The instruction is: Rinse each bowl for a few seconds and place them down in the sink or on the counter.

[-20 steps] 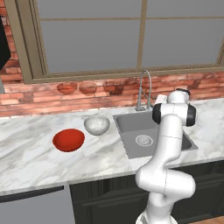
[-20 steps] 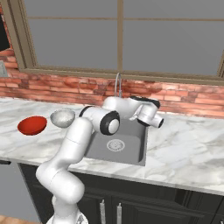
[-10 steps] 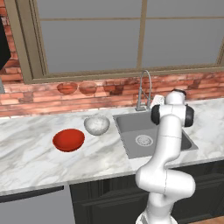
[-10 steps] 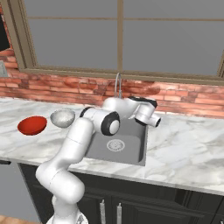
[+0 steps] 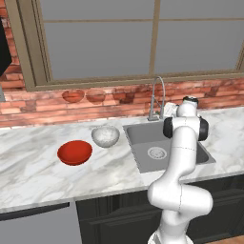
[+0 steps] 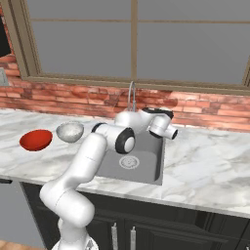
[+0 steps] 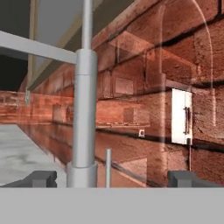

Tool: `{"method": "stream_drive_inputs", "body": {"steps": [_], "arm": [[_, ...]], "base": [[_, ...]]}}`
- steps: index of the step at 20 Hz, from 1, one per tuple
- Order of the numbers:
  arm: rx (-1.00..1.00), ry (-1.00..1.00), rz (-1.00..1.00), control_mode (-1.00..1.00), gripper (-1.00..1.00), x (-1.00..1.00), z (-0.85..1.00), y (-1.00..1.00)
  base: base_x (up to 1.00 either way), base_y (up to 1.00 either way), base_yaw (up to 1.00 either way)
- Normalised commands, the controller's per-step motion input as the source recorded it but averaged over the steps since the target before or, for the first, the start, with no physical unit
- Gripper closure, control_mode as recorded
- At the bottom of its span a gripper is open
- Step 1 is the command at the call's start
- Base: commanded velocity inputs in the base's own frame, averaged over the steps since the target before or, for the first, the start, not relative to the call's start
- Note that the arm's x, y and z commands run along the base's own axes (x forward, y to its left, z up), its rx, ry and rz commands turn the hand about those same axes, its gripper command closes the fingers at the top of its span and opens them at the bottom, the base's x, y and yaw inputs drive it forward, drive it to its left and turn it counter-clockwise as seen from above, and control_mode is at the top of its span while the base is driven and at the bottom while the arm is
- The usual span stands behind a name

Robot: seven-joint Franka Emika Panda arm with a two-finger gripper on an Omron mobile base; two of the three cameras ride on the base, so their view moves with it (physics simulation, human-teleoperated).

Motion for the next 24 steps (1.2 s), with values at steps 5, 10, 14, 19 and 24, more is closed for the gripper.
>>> {"method": "stream_drive_inputs", "body": {"steps": [5,10,14,19,24], "arm": [[0.04,0.04,0.0,-1.0,-1.0,0.41,-0.02,0.0],[0.04,0.02,0.0,-1.0,-1.0,0.32,-0.02,-0.02],[0.03,0.01,0.0,-1.0,-1.0,0.32,-0.1,0.0],[0.01,0.0,0.0,-1.0,-1.0,0.34,-0.09,0.0],[0.02,0.0,0.0,-1.0,-1.0,0.35,-0.1,0.0]], "base": [[0.0,0.0,0.0],[0.0,0.0,0.0],[0.0,0.0,0.0],[0.0,0.0,0.0],[0.0,0.0,0.0]]}}
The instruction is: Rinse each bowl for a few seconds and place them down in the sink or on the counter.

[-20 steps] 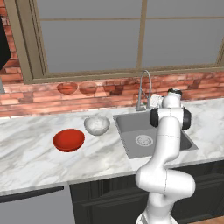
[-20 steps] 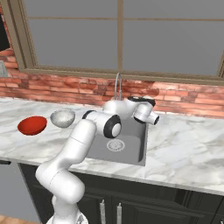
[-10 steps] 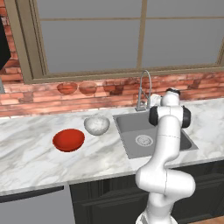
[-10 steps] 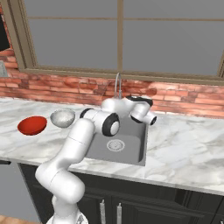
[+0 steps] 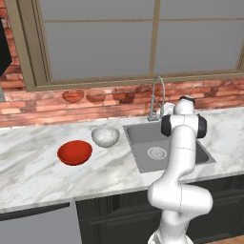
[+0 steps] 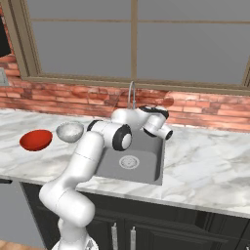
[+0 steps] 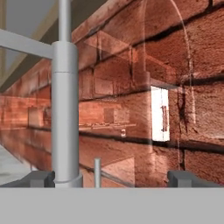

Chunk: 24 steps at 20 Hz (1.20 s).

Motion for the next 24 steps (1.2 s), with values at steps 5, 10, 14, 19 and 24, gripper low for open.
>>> {"method": "stream_drive_inputs", "body": {"steps": [5,10,14,19,24], "arm": [[0.02,0.0,0.0,-1.0,1.0,0.28,-0.12,0.0],[0.03,0.0,0.0,-1.0,1.0,0.12,-0.08,-0.15],[0.04,0.0,0.0,-1.0,1.0,0.07,-0.07,-0.19],[0.07,0.01,-0.01,-1.0,1.0,0.01,-0.01,-0.42],[0.08,0.11,-0.12,-1.0,1.0,0.29,-0.07,-0.17]], "base": [[0.0,0.0,0.0],[0.0,0.0,0.0],[0.0,0.0,0.0],[0.0,0.0,0.0],[0.0,0.0,0.0]]}}
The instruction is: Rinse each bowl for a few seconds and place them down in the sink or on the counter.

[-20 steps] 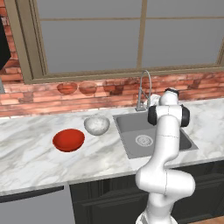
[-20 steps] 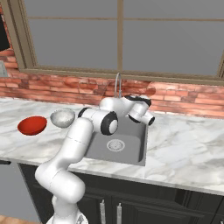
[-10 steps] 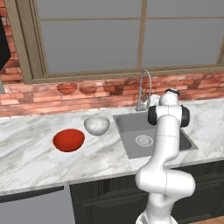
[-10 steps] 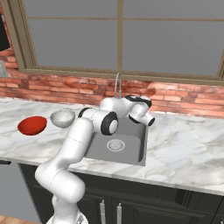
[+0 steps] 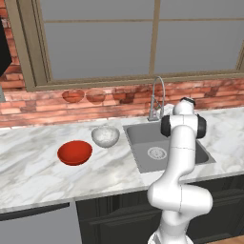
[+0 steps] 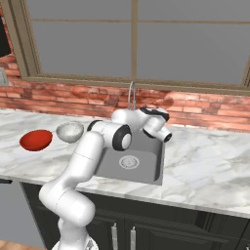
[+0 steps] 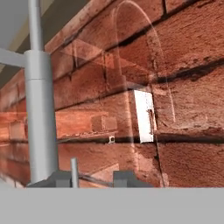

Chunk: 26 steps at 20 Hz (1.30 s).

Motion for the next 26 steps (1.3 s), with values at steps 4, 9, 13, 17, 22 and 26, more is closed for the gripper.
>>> {"method": "stream_drive_inputs", "body": {"steps": [4,9,13,17,22,26], "arm": [[0.08,0.15,-0.18,-1.0,1.0,0.36,-0.04,-0.24],[0.1,0.19,-0.19,-1.0,1.0,0.33,-0.06,-0.34],[0.1,0.19,-0.18,-1.0,1.0,0.2,-0.08,-0.5],[0.12,0.16,-0.14,-1.0,1.0,0.09,-0.14,-0.68],[0.13,0.14,-0.12,-1.0,1.0,0.09,-0.19,-0.78],[0.14,0.15,-0.11,-1.0,1.0,0.07,-0.26,-0.78]], "base": [[0.0,0.0,0.0],[0.0,0.0,0.0],[0.0,0.0,0.0],[0.0,0.0,0.0],[0.0,0.0,0.0],[0.0,0.0,0.0]]}}
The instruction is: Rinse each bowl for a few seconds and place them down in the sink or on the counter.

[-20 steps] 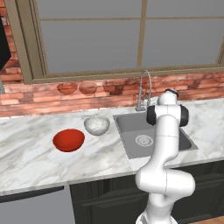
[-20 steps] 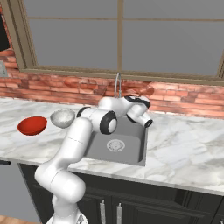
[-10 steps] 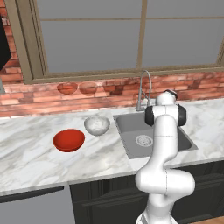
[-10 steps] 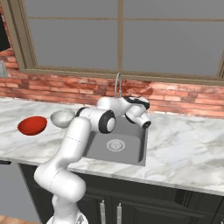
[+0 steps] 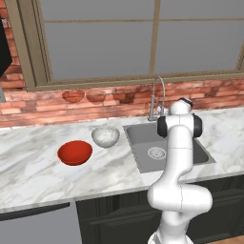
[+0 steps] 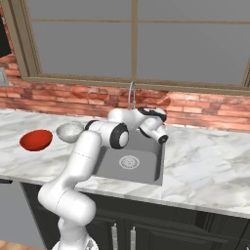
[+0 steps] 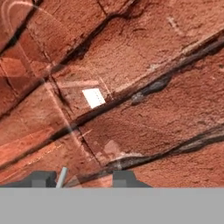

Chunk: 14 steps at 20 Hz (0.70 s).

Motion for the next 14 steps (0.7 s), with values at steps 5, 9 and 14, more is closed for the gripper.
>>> {"method": "stream_drive_inputs", "body": {"steps": [5,9,14], "arm": [[0.13,0.14,-0.08,-1.0,1.0,0.01,-0.32,-0.76],[0.09,0.1,-0.05,-1.0,1.0,-0.32,-0.11,-0.25],[0.08,0.04,-0.03,-1.0,1.0,-0.37,0.12,-0.18]], "base": [[0.0,0.0,0.0],[0.0,0.0,0.0],[0.0,0.0,0.0]]}}
